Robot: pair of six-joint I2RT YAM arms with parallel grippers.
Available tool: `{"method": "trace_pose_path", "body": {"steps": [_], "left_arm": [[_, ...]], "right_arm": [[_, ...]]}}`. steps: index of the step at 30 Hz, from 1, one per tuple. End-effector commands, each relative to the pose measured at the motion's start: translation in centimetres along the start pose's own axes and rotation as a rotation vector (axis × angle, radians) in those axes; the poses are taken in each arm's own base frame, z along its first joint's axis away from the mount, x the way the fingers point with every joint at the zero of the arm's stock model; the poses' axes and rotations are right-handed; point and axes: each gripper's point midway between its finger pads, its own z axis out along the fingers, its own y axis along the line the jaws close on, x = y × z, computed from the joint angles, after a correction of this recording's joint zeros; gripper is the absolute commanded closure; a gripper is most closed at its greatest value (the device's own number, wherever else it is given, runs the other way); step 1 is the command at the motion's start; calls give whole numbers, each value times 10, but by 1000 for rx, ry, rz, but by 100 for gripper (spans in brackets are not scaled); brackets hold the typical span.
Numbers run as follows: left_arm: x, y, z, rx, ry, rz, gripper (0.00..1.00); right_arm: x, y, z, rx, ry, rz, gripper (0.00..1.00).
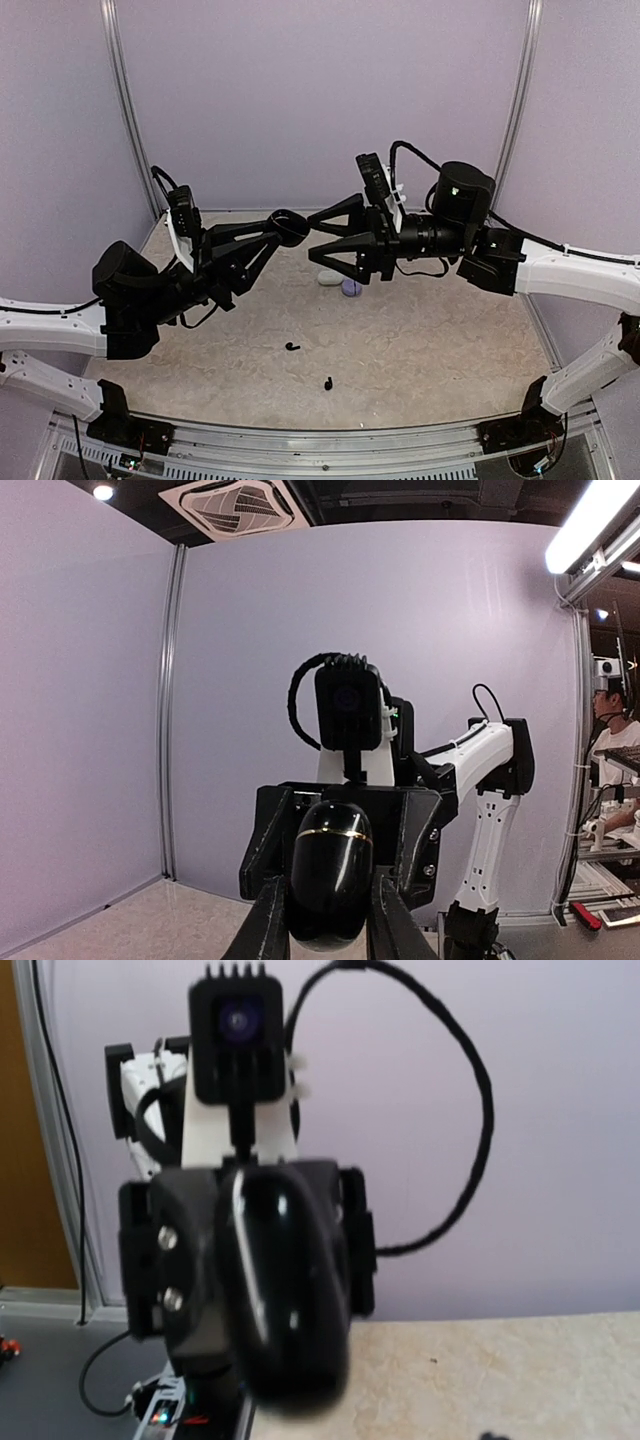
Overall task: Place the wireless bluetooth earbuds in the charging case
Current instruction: Pass from the left arm to the right
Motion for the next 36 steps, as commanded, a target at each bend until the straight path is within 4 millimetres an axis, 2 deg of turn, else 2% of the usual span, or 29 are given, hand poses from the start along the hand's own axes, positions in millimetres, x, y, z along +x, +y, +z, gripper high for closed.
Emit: {"method": "trace_pose_path", "body": {"steps": [1,6,12,19,23,24,27,30,33,36], "left_arm": [[-6,-2,1,23,-36,-13,100],[-3,0,1,14,-33,-17,100],[-1,0,1,17,-32,-28,100],[5,1,3,23,-19,-43,100],[6,1,2,25,-14,-46,100],[6,2,2,22,-10,-46,98],[13,5,0,5,31,-40,75],[23,12,-4,-37,126,-20,61],[24,17,-10,-72,221,23,54],[22,18,-16,-82,309,65,53]], "right_arm": [[-19,5,10,-30,-56,-43,36],[-25,8,12,-50,-73,-53,50],[-21,14,17,-104,-55,-43,67],[-18,17,19,-136,-40,-34,63],[-18,15,19,-124,-31,-39,69],[-18,14,19,-119,-26,-40,73],[-17,12,17,-92,3,-53,82],[-12,6,11,-33,59,-62,83],[3,-3,5,21,142,-59,83],[31,-11,-3,74,273,-14,83]]}}
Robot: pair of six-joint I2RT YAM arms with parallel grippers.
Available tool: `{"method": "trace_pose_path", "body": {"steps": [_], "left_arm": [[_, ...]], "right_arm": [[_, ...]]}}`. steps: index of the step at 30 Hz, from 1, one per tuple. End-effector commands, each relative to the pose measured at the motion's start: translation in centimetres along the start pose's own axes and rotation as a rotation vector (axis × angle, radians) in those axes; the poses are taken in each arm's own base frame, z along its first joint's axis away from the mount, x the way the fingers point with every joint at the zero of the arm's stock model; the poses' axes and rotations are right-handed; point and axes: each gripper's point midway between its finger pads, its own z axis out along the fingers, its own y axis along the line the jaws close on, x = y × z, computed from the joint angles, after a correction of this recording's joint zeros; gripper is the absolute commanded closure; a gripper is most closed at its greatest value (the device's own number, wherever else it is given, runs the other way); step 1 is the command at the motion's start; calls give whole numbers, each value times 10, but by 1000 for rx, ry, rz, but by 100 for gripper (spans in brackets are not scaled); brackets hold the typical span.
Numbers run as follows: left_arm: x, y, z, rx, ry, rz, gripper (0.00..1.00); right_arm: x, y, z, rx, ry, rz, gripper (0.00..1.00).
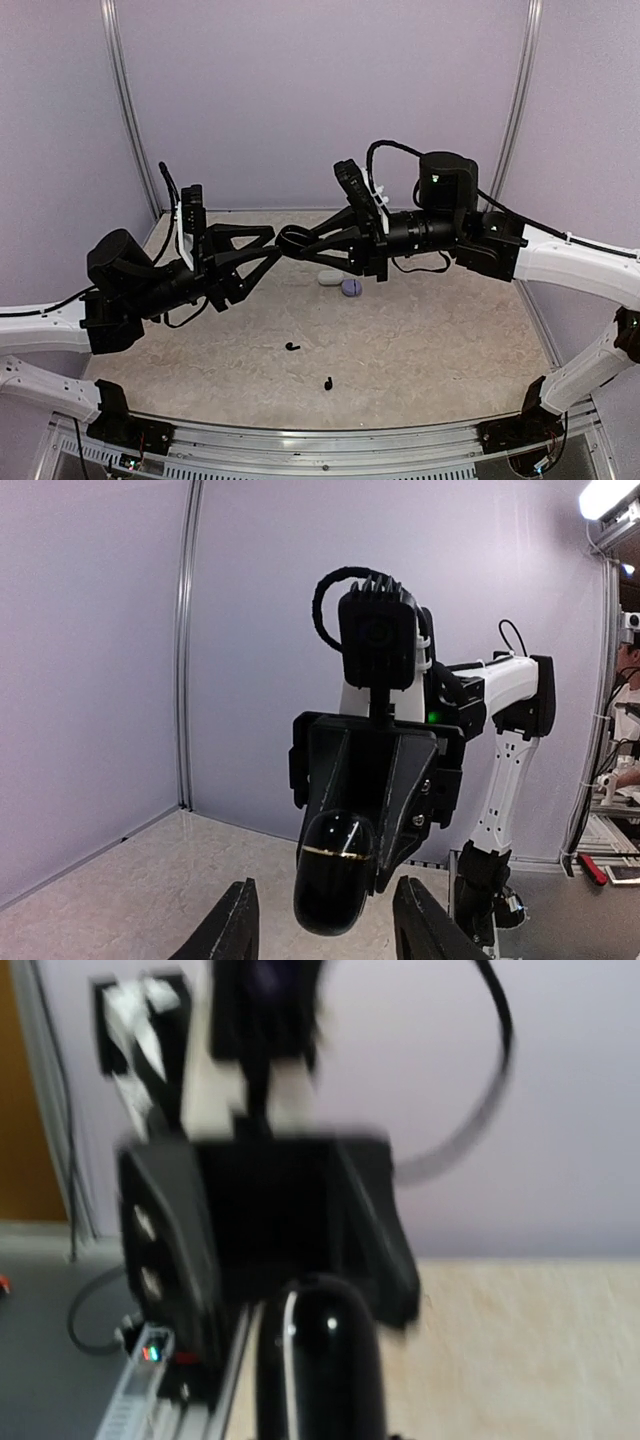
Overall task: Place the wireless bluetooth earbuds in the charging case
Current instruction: Pass from the left arm to the right, then pass from the right arm to the left
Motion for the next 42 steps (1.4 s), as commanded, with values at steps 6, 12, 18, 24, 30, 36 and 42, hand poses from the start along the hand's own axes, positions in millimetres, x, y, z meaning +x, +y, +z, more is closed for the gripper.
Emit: {"method": "trace_pose_path", "body": {"steps": [6,12,18,24,30,36,42], "left_arm": [[23,0,-2,18,338,88,58],[45,-9,12,103,416,27,63],[55,-15,20,152,421,4,65],[70,-17,22,180,458,-2,66],[79,-17,23,185,481,-8,66],[78,-18,24,193,469,-1,84],[62,-19,23,201,399,-1,94]], "right_arm": [[50,-12,-17,98,330,71,84],[62,-4,-18,59,394,112,86],[71,5,-17,13,442,120,87],[72,8,-16,-10,448,122,87],[72,10,-14,-27,446,122,87],[68,13,-15,-34,436,116,85],[51,4,-23,39,347,88,43]]}}
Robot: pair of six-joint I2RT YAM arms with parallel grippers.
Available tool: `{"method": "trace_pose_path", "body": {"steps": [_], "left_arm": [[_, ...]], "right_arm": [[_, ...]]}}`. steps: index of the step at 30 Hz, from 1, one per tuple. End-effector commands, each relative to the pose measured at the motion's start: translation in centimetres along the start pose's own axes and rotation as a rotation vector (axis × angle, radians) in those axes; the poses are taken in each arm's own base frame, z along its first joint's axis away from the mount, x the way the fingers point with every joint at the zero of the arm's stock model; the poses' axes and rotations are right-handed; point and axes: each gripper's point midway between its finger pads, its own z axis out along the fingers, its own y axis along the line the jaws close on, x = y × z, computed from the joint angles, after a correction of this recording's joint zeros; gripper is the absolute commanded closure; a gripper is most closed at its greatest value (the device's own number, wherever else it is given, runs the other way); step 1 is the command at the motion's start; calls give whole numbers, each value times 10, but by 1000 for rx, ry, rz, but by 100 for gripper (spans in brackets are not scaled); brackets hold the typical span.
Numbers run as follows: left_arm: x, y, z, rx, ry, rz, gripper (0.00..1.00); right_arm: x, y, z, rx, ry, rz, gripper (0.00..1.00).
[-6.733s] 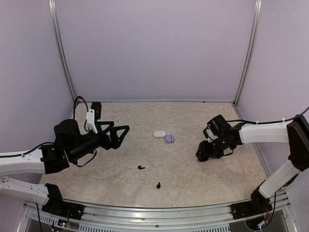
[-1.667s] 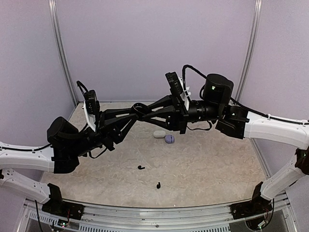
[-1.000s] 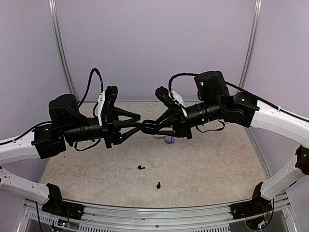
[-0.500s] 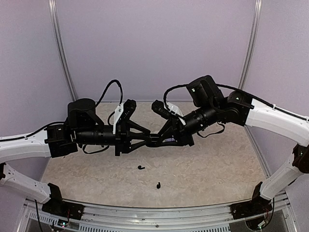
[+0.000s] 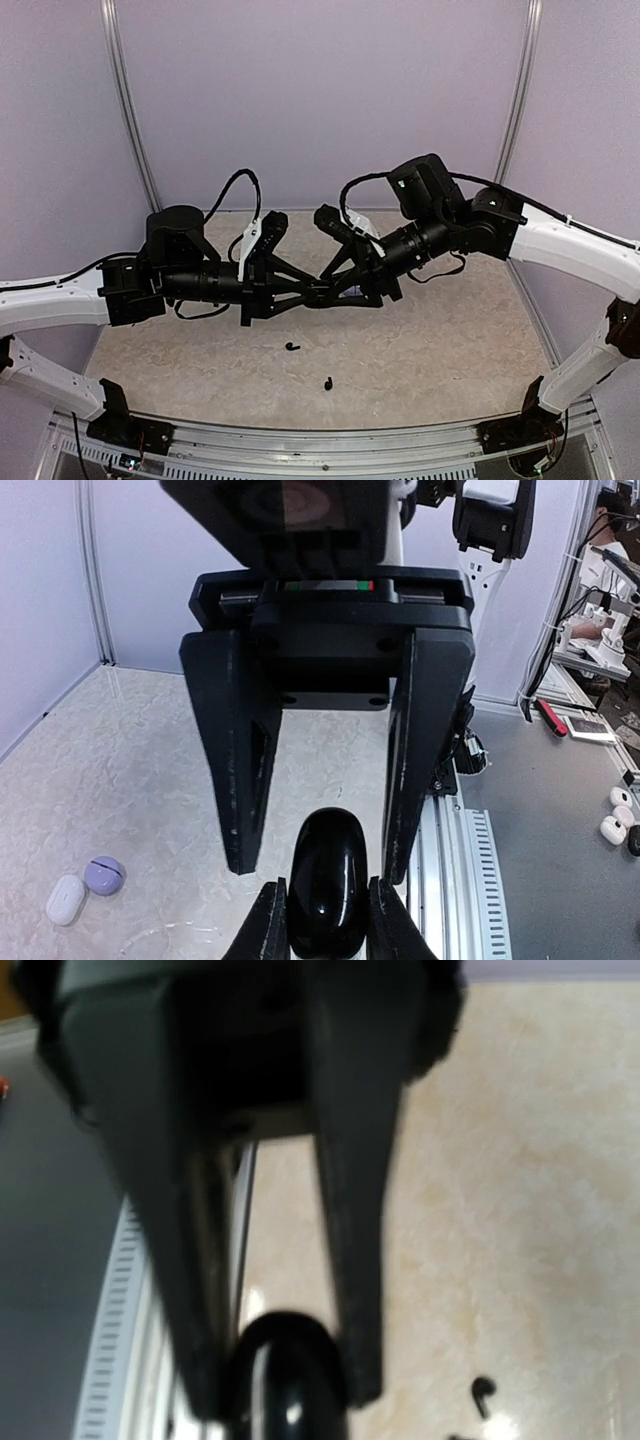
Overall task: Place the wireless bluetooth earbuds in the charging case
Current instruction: Pass from the right arm to the left, then pass from the left arm to the right
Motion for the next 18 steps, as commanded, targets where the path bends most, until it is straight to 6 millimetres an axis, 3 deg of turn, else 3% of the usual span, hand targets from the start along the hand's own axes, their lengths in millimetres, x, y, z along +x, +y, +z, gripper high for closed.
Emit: {"method": "trace_pose_path", "body": {"steps": [1,7,18], "left_arm": [[-31,-5,-11,18,-125,25,94],[-60,-6,-27,6,-267,8,96],[-80,-8,-36,19,-390,-26,98]], "right_arm": [[-26,-1,-21,60,-147,-45,40],[-37,7,-33,49,-348,-56,35],[-58,14,-34,-19,-479,-66,44]]}}
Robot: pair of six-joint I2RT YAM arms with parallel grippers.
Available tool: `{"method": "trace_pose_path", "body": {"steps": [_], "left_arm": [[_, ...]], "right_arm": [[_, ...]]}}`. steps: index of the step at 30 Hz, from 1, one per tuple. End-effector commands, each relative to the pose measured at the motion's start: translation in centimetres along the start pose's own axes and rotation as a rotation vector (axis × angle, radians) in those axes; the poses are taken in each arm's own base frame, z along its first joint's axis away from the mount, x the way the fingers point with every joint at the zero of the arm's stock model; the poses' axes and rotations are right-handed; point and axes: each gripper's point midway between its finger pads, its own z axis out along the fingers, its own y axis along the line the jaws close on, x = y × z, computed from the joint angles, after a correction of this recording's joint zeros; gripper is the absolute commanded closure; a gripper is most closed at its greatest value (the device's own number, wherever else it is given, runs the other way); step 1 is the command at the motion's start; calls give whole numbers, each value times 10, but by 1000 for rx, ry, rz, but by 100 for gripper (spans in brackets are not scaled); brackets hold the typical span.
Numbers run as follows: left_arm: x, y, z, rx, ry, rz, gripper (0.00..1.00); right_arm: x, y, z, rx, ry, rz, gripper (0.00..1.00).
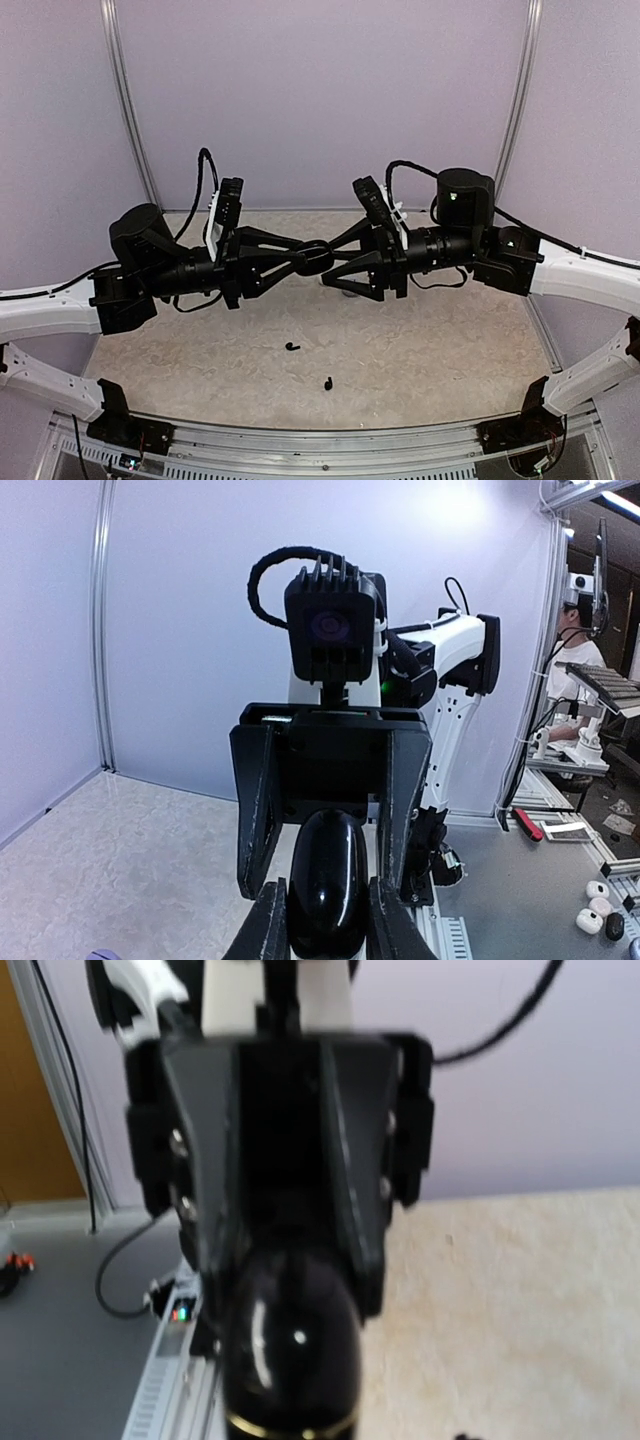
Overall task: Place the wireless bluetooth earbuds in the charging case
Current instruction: Pass from the left arm to the right
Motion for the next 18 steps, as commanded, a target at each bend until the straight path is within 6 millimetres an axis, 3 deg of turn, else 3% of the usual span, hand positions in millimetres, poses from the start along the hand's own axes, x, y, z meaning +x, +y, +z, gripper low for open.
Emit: {"method": "trace_pose_path", "body": {"steps": [1,18], "left_arm": [[-20,-1,-3,3,-89,-1,98],[-17,2,3,4,-91,4,98]], "right_arm": [[-18,3,1,-35,-89,-12,46],[-20,6,5,-66,-102,-2,53]]}}
